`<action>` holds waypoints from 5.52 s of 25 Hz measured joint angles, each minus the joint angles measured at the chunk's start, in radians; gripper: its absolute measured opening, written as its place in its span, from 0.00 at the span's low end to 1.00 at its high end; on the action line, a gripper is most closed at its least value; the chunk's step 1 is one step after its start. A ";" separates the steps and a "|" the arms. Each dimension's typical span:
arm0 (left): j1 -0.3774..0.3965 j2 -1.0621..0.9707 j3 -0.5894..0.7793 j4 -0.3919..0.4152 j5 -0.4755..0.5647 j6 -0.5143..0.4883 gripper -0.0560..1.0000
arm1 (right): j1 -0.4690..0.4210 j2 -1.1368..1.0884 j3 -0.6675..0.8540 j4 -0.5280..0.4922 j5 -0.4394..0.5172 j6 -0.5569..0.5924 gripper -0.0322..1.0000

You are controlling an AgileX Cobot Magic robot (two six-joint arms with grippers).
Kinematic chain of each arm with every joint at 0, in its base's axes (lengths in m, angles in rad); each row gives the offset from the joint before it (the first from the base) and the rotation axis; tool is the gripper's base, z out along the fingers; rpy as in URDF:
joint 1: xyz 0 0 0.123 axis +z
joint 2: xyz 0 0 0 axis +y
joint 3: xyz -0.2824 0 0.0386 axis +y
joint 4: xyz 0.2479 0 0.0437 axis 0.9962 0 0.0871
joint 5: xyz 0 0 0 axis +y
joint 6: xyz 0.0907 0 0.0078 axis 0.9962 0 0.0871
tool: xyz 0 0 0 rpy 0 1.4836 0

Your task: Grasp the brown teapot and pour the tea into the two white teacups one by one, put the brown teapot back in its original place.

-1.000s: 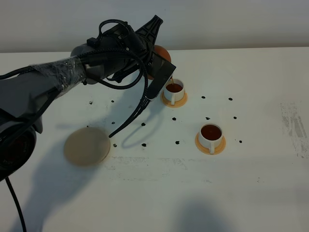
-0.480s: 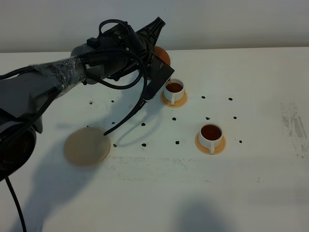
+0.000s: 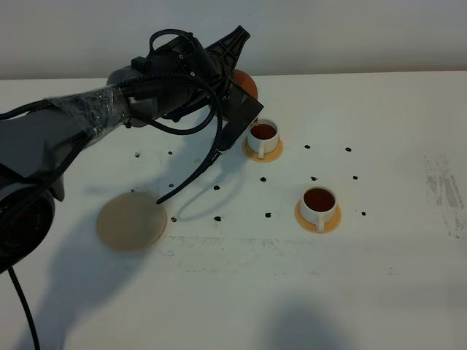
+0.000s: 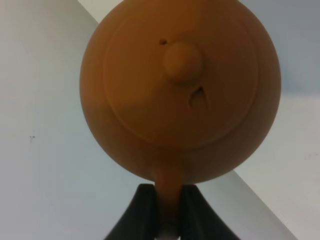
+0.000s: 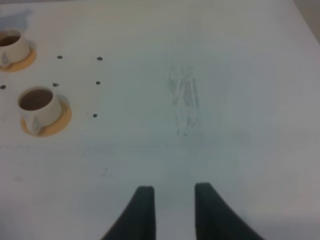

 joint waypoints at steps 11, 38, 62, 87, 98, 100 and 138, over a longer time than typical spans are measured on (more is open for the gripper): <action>0.000 0.000 0.000 0.002 -0.003 0.000 0.14 | 0.000 0.000 0.000 0.000 0.000 0.000 0.25; 0.052 -0.101 0.000 -0.435 0.283 -0.500 0.14 | 0.000 0.000 0.000 0.000 0.000 0.000 0.25; 0.157 0.010 0.002 -0.710 0.336 -0.989 0.14 | 0.000 0.000 0.000 0.000 0.000 0.000 0.24; 0.186 -0.322 0.404 -0.709 0.191 -1.001 0.14 | 0.000 0.000 0.000 0.000 0.000 0.000 0.25; 0.210 -0.675 0.832 -0.772 0.099 -1.117 0.14 | 0.000 0.000 0.000 0.000 0.000 0.000 0.25; 0.218 -0.711 0.879 -0.773 0.099 -1.128 0.14 | 0.000 0.000 0.000 0.000 0.000 0.000 0.25; 0.284 -0.672 1.155 -0.765 -0.180 -1.167 0.14 | 0.000 0.000 0.000 0.000 0.000 0.000 0.24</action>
